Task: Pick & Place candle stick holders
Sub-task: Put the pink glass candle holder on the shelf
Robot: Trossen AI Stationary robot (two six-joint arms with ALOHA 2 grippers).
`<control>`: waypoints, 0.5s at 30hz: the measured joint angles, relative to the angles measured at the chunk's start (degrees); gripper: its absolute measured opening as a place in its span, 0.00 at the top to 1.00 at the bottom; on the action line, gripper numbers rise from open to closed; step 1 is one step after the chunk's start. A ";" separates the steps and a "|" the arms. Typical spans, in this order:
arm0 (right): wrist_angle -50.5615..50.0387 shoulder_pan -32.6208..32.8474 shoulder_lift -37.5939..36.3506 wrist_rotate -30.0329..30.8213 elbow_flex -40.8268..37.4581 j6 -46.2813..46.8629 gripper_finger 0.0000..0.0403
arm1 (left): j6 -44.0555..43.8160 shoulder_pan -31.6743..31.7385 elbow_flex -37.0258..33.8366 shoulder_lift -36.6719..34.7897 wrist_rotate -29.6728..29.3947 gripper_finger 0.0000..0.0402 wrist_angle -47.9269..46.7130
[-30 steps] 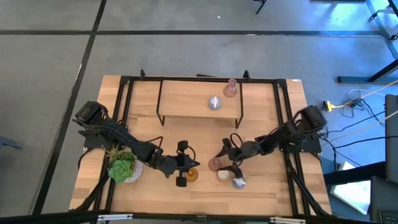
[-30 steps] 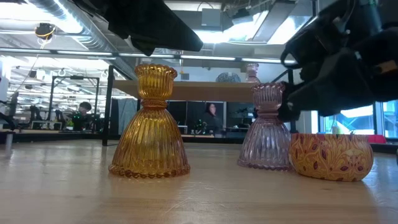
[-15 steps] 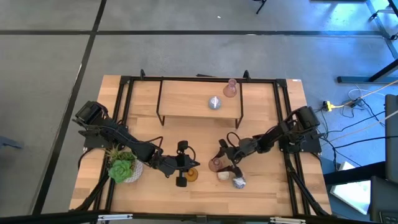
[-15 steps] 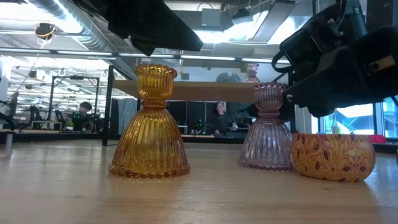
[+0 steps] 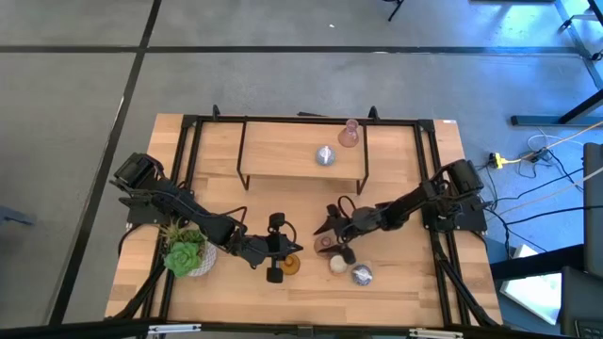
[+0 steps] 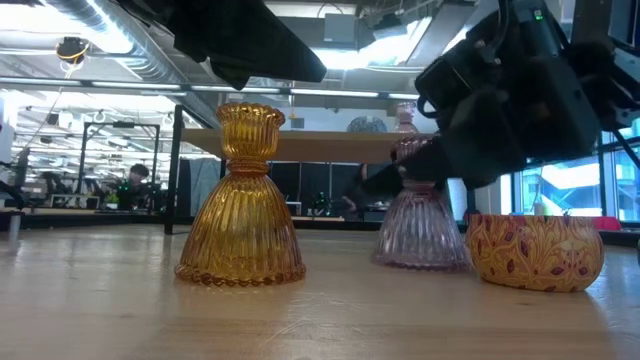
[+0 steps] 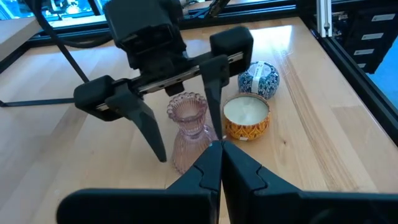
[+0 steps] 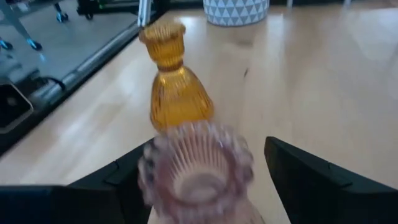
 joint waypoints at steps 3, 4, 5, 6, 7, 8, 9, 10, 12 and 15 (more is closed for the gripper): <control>-0.39 0.59 0.00 0.02 0.84 0.45 0.31 | 0.00 0.00 0.00 0.00 0.00 1.00 0.00; -0.91 0.72 0.00 0.02 1.04 0.25 0.31 | 0.00 0.00 0.00 0.00 0.00 1.00 -0.02; -1.46 0.78 0.00 0.02 1.15 0.09 0.31 | 0.00 0.00 0.00 0.00 0.00 1.00 -0.02; -1.98 0.78 0.00 0.01 1.34 0.04 0.31 | 0.00 0.00 0.00 0.00 0.00 1.00 -0.02; -2.53 0.78 0.00 0.09 1.49 0.06 0.31 | 0.00 0.00 0.00 0.00 -0.01 1.00 -0.02; -3.14 0.78 0.09 0.74 1.69 0.09 0.31 | 0.00 0.00 0.00 0.00 -0.02 1.00 -0.02; -3.54 0.76 0.39 1.70 1.88 0.25 0.31 | 0.00 0.00 0.00 0.00 -0.02 1.00 -0.01; -4.02 0.77 0.66 2.88 1.89 0.44 0.31 | 0.00 0.00 0.00 0.00 -0.04 1.00 -0.02; -4.33 0.78 1.79 4.15 1.87 1.03 0.31 | 0.00 0.00 0.00 0.00 -0.07 1.00 -0.02; -3.87 0.56 3.75 3.77 1.87 2.79 0.31 | 0.00 0.00 0.02 0.00 -0.22 1.00 -0.02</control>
